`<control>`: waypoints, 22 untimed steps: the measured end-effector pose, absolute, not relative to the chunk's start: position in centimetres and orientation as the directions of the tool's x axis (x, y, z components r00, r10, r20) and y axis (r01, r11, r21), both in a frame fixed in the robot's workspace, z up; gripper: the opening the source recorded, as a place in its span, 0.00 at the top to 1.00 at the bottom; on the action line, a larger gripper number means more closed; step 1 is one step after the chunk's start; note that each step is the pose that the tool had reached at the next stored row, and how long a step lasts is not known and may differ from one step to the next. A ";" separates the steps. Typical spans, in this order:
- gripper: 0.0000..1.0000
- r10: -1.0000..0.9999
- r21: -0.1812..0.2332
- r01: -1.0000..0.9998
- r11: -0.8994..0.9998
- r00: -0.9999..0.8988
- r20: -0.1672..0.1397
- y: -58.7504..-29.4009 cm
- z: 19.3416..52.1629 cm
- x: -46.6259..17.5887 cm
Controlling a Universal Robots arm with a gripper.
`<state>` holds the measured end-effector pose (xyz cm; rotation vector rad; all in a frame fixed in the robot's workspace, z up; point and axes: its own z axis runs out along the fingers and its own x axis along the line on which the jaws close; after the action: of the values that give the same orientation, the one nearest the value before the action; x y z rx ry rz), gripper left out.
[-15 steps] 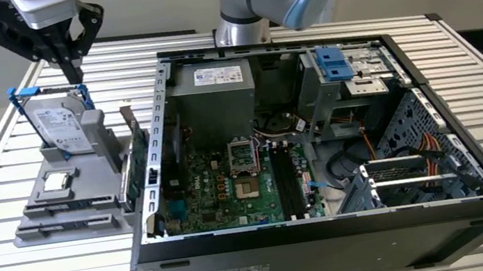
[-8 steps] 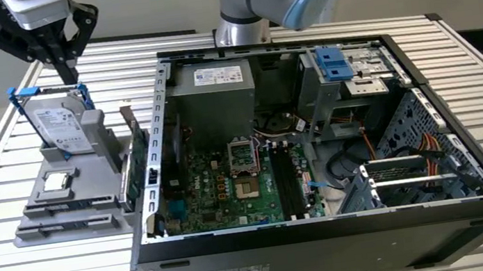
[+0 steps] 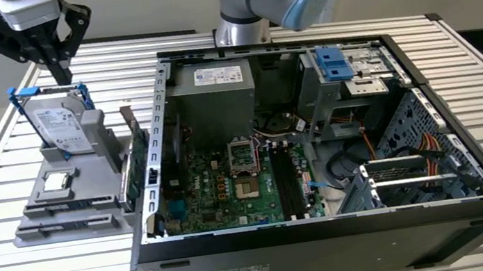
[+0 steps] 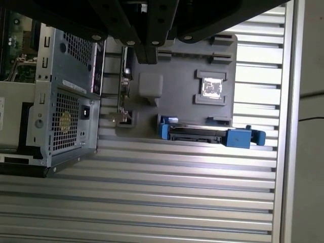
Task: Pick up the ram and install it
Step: 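Reach for the ram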
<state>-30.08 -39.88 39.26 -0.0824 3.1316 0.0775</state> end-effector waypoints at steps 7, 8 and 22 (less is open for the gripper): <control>1.00 -0.052 0.049 -0.053 0.997 -0.999 -0.009 -39.9 39.3 -31.1; 1.00 -0.052 0.049 -0.053 0.997 -0.999 -0.009 -39.9 39.3 -31.2; 1.00 -0.021 0.049 -0.021 0.999 -1.000 -0.008 -39.9 39.3 -33.1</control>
<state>-33.06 -39.88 39.26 -0.0329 3.1334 0.0774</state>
